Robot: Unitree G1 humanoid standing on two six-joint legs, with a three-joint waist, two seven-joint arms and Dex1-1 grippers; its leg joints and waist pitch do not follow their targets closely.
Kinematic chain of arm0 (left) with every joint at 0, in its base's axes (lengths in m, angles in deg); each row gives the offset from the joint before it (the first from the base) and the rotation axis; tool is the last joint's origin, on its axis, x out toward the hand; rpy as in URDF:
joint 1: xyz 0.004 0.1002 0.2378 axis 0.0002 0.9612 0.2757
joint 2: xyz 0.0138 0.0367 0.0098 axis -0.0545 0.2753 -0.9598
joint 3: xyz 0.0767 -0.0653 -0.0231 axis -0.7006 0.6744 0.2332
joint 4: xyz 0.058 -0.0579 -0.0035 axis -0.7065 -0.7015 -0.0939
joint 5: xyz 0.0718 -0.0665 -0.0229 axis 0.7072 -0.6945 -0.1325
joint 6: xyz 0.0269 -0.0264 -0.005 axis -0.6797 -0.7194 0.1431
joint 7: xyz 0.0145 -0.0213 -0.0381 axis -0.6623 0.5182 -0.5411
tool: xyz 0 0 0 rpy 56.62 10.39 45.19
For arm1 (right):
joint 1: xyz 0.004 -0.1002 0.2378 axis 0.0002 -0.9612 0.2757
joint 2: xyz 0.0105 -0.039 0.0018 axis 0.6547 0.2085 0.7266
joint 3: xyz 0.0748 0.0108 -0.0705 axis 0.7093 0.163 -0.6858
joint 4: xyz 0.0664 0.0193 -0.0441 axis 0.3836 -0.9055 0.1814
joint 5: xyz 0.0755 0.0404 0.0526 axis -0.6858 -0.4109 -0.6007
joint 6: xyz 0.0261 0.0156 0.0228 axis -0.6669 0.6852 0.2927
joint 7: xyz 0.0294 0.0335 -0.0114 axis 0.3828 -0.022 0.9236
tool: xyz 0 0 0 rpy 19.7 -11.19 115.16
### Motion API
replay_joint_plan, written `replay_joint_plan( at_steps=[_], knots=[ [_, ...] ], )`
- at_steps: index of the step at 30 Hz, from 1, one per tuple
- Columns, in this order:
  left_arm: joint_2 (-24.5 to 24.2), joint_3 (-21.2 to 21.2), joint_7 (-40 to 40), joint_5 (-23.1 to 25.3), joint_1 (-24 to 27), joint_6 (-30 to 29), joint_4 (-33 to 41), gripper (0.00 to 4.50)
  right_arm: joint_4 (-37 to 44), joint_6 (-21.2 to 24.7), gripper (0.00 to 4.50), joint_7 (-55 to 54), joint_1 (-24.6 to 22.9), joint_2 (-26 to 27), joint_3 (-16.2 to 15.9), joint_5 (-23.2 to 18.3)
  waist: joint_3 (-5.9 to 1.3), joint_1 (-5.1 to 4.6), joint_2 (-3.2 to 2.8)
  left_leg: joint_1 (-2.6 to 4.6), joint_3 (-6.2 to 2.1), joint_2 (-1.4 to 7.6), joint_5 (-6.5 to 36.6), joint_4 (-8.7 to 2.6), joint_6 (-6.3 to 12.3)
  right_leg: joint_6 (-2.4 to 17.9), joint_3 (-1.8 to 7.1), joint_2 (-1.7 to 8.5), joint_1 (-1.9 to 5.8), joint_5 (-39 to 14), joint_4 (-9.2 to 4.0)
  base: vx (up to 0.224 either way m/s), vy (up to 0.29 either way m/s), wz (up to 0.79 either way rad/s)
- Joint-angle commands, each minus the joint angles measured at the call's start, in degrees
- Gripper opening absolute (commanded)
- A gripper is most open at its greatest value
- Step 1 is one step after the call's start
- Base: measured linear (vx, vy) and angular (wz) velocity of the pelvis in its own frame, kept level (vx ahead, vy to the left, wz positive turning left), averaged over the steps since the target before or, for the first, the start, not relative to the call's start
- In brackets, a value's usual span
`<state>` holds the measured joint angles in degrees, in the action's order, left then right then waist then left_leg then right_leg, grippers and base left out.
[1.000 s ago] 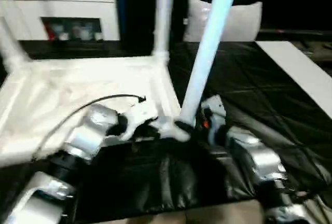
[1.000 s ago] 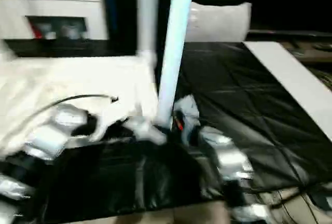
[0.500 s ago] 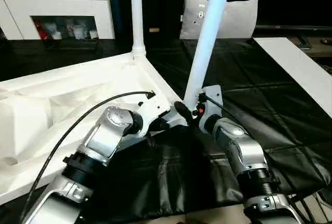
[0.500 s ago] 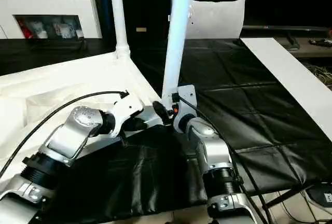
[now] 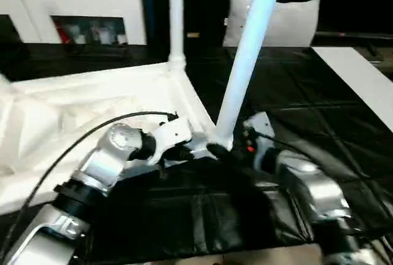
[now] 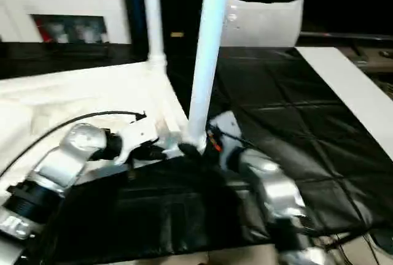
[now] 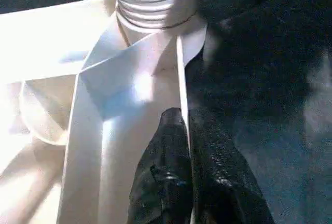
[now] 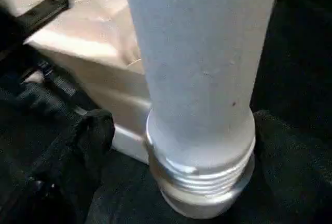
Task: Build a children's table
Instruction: Rotate leg to tighten
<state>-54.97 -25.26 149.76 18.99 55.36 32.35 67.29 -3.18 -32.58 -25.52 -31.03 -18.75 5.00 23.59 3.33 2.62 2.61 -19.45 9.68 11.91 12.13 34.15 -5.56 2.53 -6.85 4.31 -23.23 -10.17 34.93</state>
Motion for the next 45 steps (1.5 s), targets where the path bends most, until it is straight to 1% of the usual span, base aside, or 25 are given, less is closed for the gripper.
replay_joint_plan(
  at_steps=[1, 3, 5, 6, 7, 9, 13, 16, 17, 18, 19, 21, 23, 25, 27, 30, 32, 34, 36, 37, 38, 39, 43, 44, 45],
  knots=[
    [-0.59, -2.31, 4.08, -0.64, -1.36, 4.98, -0.18, 0.0, 1.71, -1.84, 4.47, 5.41, -0.39, -2.41, -0.75, -1.0, -3.6, 0.15, -0.73, -0.36, -0.2, 1.44, 7.49, -3.82, 3.17, 7.28, 3.98, 4.12, 3.67, -15.91, -4.87, 0.0, 0.0, 0.0],
    [-1.27, -2.85, 6.72, -1.05, -1.66, 7.03, -0.92, 0.0, 1.28, -3.75, 4.47, 8.89, -0.15, -5.02, -1.08, -0.96, -3.61, 0.32, -0.65, -0.37, -0.18, 1.47, 7.49, -3.84, 3.19, 7.57, 3.97, 4.06, 3.63, -15.49, -4.81, 0.0, 0.0, 0.0],
    [-1.7, -3.05, 8.71, -1.63, -2.02, 8.18, -1.5, 0.0, 0.95, -4.75, 4.47, 11.5, 0.27, -6.75, -1.35, -1.09, -3.54, 0.75, -0.6, -0.18, -0.09, 1.46, 7.99, -3.81, 3.1, 7.54, 3.97, 4.15, 3.56, -16.68, -4.95, 0.0, 0.0, 0.0],
    [-2.11, -3.4, 10.19, -1.85, -2.37, 9.07, -1.93, 0.0, 0.39, -6.06, 4.47, 13.19, 0.79, -7.87, -1.64, -0.85, -3.67, 0.85, -0.41, -0.17, -0.09, 1.54, 7.99, -3.79, 3.12, 7.51, 3.99, 4.23, 3.62, -16.76, -4.91, 0.0, 0.0, 0.0],
    [-2.43, -3.63, 11.52, -1.99, -2.68, 10.12, -2.44, 0.0, -0.08, -7.13, 4.47, 14.41, 1.25, -8.76, -1.96, -0.68, -3.59, 0.93, -0.51, -0.22, -0.12, 1.59, 7.63, -3.86, 3.0, 7.68, 4.04, 4.19, 3.57, -16.4, -4.76, 0.0, 0.0, 0.0],
    [-3.42, -4.4, 14.7, -2.12, -3.26, 12.26, -3.13, 0.0, -1.32, -9.49, 4.47, 17.84, 2.45, -10.64, -3.71, 0.27, -3.68, 1.0, -0.41, -0.32, -0.16, 1.51, 7.33, -3.82, 3.23, 7.77, 3.95, 4.17, 3.68, -16.28, -4.71, 0.0, 0.0, 0.0],
    [-4.01, -5.05, 17.0, -2.44, -3.82, 14.35, -3.75, 0.0, -2.25, -11.2, 4.47, 23.5, 3.38, -12.2, -6.22, 0.37, -3.85, 1.23, -0.17, -0.3, -0.17, 1.67, 6.43, -3.71, 3.5, 8.51, 3.98, 4.3, 3.74, -14.66, -4.3, 0.0, 0.0, 0.0],
    [-4.04, -5.11, 18.08, -2.5, -4.01, 15.2, -3.97, 0.0, -2.74, -12.38, 4.47, 26.53, 3.7, -12.71, -7.67, 0.56, -3.92, 1.36, -0.22, -0.37, -0.11, 1.76, 5.63, -3.67, 3.99, 9.47, 3.99, 4.3, 3.8, -12.62, -4.1, 0.0, 0.0, 0.0],
    [-3.98, -5.02, 18.33, -2.58, -4.05, 15.48, -4.05, 0.0, -2.88, -12.51, 4.47, 27.55, 3.79, -12.86, -8.19, 0.62, -3.96, 1.47, -0.05, -0.42, -0.08, 1.74, 5.3, -3.61, 4.03, 9.43, 4.0, 4.3, 3.84, -12.44, -4.02, 0.0, 0.0, 0.0],
    [-3.97, -4.98, 18.44, -2.63, -4.04, 15.57, -4.05, 0.0, -2.91, -12.54, 4.47, 27.92, 3.81, -12.91, -8.4, 0.65, -3.93, 1.53, -0.1, -0.42, -0.1, 1.77, 5.31, -3.63, 4.05, 9.4, 3.99, 4.31, 3.82, -12.59, -4.03, 0.0, 0.0, 0.0],
    [-3.95, -4.98, 18.76, -2.72, -4.13, 15.73, -4.21, 0.0, -3.23, -12.96, 4.47, 28.27, 3.95, -13.01, -8.79, 0.61, -3.9, 1.62, 0.09, -0.41, -0.06, 1.76, 5.39, -3.64, 4.04, 9.05, 3.99, 4.31, 3.81, -13.23, -4.15, 0.0, 0.0, 0.0],
    [-3.97, -5.1, 19.26, -2.74, -4.31, 16.37, -4.57, 0.0, -4.58, -14.23, 4.47, 28.33, 4.49, -12.75, -9.36, 1.05, -3.9, 1.81, 0.02, -0.34, -0.06, 1.72, 5.73, -3.66, 3.69, 8.43, 3.96, 4.36, 3.75, -15.09, -4.28, 0.0, 0.0, 0.0],
    [-4.06, -5.19, 19.48, -2.85, -4.35, 16.56, -4.48, 0.0, -5.76, -14.7, 4.47, 28.16, 5.05, -12.05, -9.12, 1.23, -3.89, 1.87, -0.03, -0.3, -0.02, 1.63, 5.77, -3.62, 3.35, 8.19, 3.95, 4.3, 3.67, -15.75, -4.34, 0.0, 0.0, 0.0],
    [-4.12, -5.19, 19.51, -2.88, -4.32, 16.59, -4.43, 0.0, -5.8, -14.67, 4.2, 28.16, 5.12, -11.96, -9.09, 1.16, -3.94, 2.02, -0.02, -0.3, -0.06, 1.71, 5.42, -3.64, 3.24, 8.12, 4.0, 4.29, 3.71, -15.04, -4.18, 0.0, 0.0, 0.0],
    [-4.09, -5.09, 19.73, -2.83, -4.35, 16.92, -4.68, 0.0, -6.18, -14.88, 4.12, 28.64, 5.37, -11.85, -9.1, 0.79, -4.04, 2.08, 0.03, -0.33, -0.05, 1.73, 4.83, -3.62, 3.41, 8.56, 3.99, 4.26, 3.76, -13.36, -3.96, 0.0, 0.0, 0.0],
    [-4.03, -4.98, 19.98, -2.7, -4.36, 17.25, -4.98, 0.0, -6.37, -14.64, 3.79, 29.43, 5.39, -12.04, -9.37, 0.44, -4.11, 2.08, 0.01, -0.41, -0.05, 1.73, 4.17, -3.57, 3.63, 8.99, 4.0, 4.21, 3.83, -11.85, -3.75, 0.0, 0.0, 0.0],
    [-4.01, -5.0, 20.03, -2.65, -4.45, 17.45, -5.26, 0.0, -6.68, -14.74, 3.73, 29.67, 5.47, -12.13, -9.53, 0.36, -4.01, 2.08, -0.02, -0.43, -0.04, 1.7, 4.55, -3.59, 3.66, 8.96, 3.97, 4.23, 3.83, -12.37, -3.87, 0.0, 0.0, 0.0],
    [-4.02, -5.09, 20.02, -2.59, -4.6, 17.72, -5.65, 0.0, -7.13, -14.71, 3.45, 29.79, 5.51, -12.29, -9.68, 0.42, -4.04, 2.1, 0.01, -0.41, 0.0, 1.61, 4.9, -3.55, 3.55, 8.63, 3.97, 4.24, 3.87, -13.46, -4.03, 0.0, 0.0, 0.0],
    [-4.02, -5.12, 19.98, -2.58, -4.63, 17.78, -5.71, 0.0, -7.33, -14.78, 3.32, 29.77, 5.48, -12.33, -9.65, 0.52, -3.96, 2.15, 0.0, -0.4, 0.0, 1.62, 5.36, -3.59, 3.32, 8.14, 3.92, 4.25, 3.82, -14.98, -4.22, 0.0, 0.0, 0.0],
    [-4.02, -5.12, 19.98, -2.58, -4.63, 17.78, -5.71, 0.0, -7.33, -14.76, 3.25, 29.76, 5.47, -12.33, -9.64, 0.51, -3.96, 2.15, 0.0, -0.4, 0.0, 1.62, 5.36, -3.59, 3.32, 8.14, 3.92, 4.25, 3.82, -14.98, -4.22, 0.0, 0.0, 0.0],
    [-4.1, -5.09, 20.0, -2.62, -4.59, 17.83, -5.68, 0.0, -7.38, -14.37, 3.25, 29.6, 5.35, -12.22, -9.52, 0.49, -3.92, 2.17, -0.19, -0.38, -0.06, 1.66, 5.49, -3.63, 3.19, 8.0, 3.92, 4.22, 3.78, -14.88, -4.22, 0.0, 0.0, 0.0],
    [-4.12, -5.06, 20.04, -2.68, -4.57, 17.78, -5.67, 0.0, -7.34, -14.1, 3.01, 29.58, 5.25, -12.12, -9.46, 0.37, -3.94, 2.18, -0.2, -0.38, -0.06, 1.66, 5.53, -3.62, 3.15, 8.04, 3.92, 4.2, 3.79, -14.63, -4.19, 0.0, 0.0, 0.0],
    [-4.18, -4.88, 20.3, -2.93, -4.42, 17.51, -5.57, 0.0, -7.04, -13.09, 2.87, 29.62, 4.73, -11.73, -9.34, -0.17, -3.88, 2.18, -0.19, -0.4, -0.07, 1.65, 5.25, -3.64, 3.32, 8.45, 3.93, 4.17, 3.8, -13.68, -4.08, 0.0, 0.0, 0.0],
    [-4.15, -4.83, 20.36, -2.99, -4.41, 17.44, -5.57, 0.0, -6.97, -12.73, 2.8, 29.6, 4.65, -11.6, -9.24, -0.45, -3.89, 2.1, 0.08, -0.43, -0.05, 1.67, 5.23, -3.62, 3.4, 8.43, 3.91, 4.13, 3.81, -13.61, -4.05, 0.0, 0.0, 0.0],
    [-4.15, -4.83, 20.36, -2.99, -4.41, 17.44, -5.57, 0.0, -6.97, -12.73, 2.8, 29.6, 4.65, -11.6, -9.24, -0.45, -3.87, 2.15, 0.01, -0.39, -0.06, 1.65, 5.28, -3.62, 3.42, 8.45, 3.91, 4.16, 3.8, -13.8, -4.06, 0.0, 0.0, 0.0]
  ],
)
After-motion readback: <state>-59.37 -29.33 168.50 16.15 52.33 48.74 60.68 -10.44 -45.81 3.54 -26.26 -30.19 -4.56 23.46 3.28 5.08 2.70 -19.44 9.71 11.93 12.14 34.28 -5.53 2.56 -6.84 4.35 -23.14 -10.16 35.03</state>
